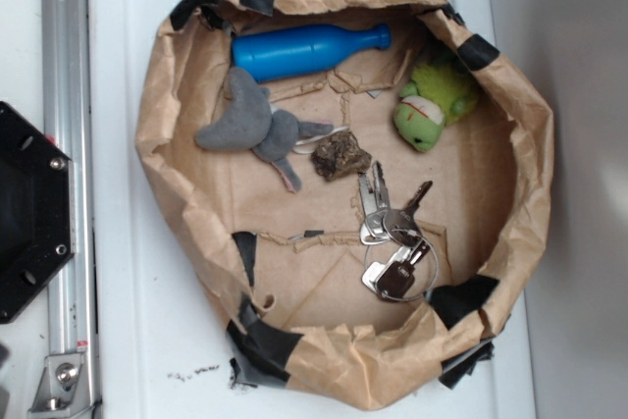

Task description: Grab the rock.

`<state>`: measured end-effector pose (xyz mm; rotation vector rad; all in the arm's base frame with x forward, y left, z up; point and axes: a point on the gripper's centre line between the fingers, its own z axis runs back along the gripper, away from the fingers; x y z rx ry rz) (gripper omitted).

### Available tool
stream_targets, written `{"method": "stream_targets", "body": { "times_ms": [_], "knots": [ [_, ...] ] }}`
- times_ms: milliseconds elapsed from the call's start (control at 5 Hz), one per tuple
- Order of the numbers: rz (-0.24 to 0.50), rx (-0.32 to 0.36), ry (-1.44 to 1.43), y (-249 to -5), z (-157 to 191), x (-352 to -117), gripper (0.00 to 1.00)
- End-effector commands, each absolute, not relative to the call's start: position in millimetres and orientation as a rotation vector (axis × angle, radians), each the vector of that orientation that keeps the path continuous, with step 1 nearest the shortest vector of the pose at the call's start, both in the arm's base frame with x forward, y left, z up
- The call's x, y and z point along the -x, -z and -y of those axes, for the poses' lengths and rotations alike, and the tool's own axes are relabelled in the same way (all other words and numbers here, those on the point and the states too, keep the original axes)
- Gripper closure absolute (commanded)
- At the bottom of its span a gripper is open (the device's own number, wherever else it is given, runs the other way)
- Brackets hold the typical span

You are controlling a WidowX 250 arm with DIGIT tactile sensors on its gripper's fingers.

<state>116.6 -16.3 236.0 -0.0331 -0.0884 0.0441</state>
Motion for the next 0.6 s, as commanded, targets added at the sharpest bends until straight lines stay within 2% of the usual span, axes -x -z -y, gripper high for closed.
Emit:
{"method": "stream_targets", "body": {
  "times_ms": [0, 200, 400],
  "knots": [
    [0.088, 0.033, -0.044, -236.0, 16.3, -116.6, 0.0],
    [0.101, 0.006, 0.16, -212.9, 0.6, -166.5, 0.0],
    [0.203, 0.03, 0.278, -196.3, -2.9, -206.7, 0.0]
  ]
}}
